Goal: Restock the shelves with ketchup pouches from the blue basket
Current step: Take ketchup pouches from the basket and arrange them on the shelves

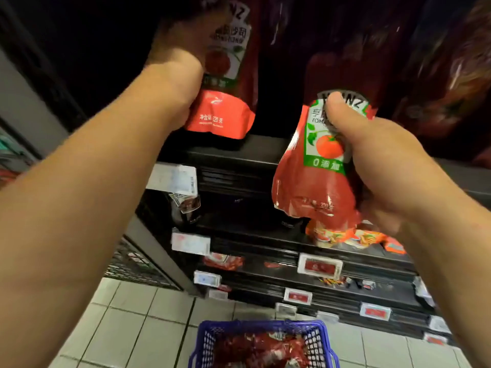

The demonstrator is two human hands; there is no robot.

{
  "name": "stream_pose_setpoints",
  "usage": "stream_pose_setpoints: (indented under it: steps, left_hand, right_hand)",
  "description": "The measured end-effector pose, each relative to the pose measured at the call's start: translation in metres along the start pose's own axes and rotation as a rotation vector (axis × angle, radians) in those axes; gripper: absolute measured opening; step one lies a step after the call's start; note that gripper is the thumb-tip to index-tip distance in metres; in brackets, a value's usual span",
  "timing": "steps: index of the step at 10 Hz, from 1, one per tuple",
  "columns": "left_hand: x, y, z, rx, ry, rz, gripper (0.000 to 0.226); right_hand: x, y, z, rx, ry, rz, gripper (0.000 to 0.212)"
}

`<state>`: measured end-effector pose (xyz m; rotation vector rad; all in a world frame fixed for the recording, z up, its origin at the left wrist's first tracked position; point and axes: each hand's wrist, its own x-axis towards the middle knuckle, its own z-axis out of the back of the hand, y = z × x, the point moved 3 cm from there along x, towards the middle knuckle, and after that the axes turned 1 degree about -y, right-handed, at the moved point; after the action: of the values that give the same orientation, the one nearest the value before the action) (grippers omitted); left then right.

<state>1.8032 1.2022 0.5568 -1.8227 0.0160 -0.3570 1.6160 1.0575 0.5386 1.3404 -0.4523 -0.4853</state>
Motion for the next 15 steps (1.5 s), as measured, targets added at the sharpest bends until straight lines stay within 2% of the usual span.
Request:
stream_pose_setpoints:
  steps: [1,2,3,4,5,6,7,8,9,10,11,12,14,15]
  left_hand:
    - [0.022,0.008,-0.003,-0.021,-0.065,-0.036,0.044]
    - [0.015,0.015,0.001,0.077,-0.004,-0.169,0.021]
    - [0.012,0.018,0.004,0.269,0.098,-0.258,0.047]
    - [0.019,0.019,0.004,0.329,0.111,-0.315,0.055]
    - [0.024,0.023,0.002,0.323,0.137,-0.326,0.057]
    - [0.026,0.023,0.001,0.306,0.107,-0.394,0.070]
    - [0.026,0.023,0.003,0.309,0.124,-0.494,0.088]
    - [0.018,0.019,0.009,0.419,0.086,-0.567,0.113]
    - [0.007,0.019,0.015,0.590,0.019,-0.603,0.120]
    - [0.008,0.024,0.016,0.716,0.026,-0.517,0.114]
    - [0.023,0.025,0.011,0.878,0.023,-0.477,0.115]
    - [0.047,0.024,0.007,0.938,0.081,-0.435,0.114]
    - [0.077,0.035,0.006,0.854,0.148,-0.448,0.122]
    - [0.082,0.043,0.005,0.883,0.103,-0.490,0.123]
  right_hand:
    - [0.009,-0.003,0.002,-0.037,0.003,0.011,0.035]
    - [0.015,-0.009,0.005,-0.104,-0.026,-0.008,0.038]
    - [0.024,-0.005,0.003,-0.060,-0.010,-0.071,0.033]
    - [0.032,0.004,-0.005,0.228,0.080,-0.212,0.025]
    - [0.040,0.010,-0.005,0.218,0.060,-0.175,0.019]
    - [0.053,0.018,-0.010,0.221,-0.042,-0.048,0.002]
    - [0.075,0.026,-0.021,0.199,-0.088,0.126,0.029]
    - [0.096,0.024,-0.026,0.026,-0.103,0.270,0.041]
    - [0.110,0.015,-0.027,-0.092,-0.122,0.345,0.042]
    - [0.116,0.009,-0.029,-0.226,-0.100,0.324,0.047]
    - [0.118,0.006,-0.026,-0.381,-0.159,0.285,0.063]
    - [0.121,0.000,-0.025,-0.547,-0.155,0.232,0.082]
    - [0.141,0.003,-0.027,-0.594,-0.074,0.234,0.081]
    - [0.157,0.002,-0.033,-0.614,-0.080,0.278,0.079]
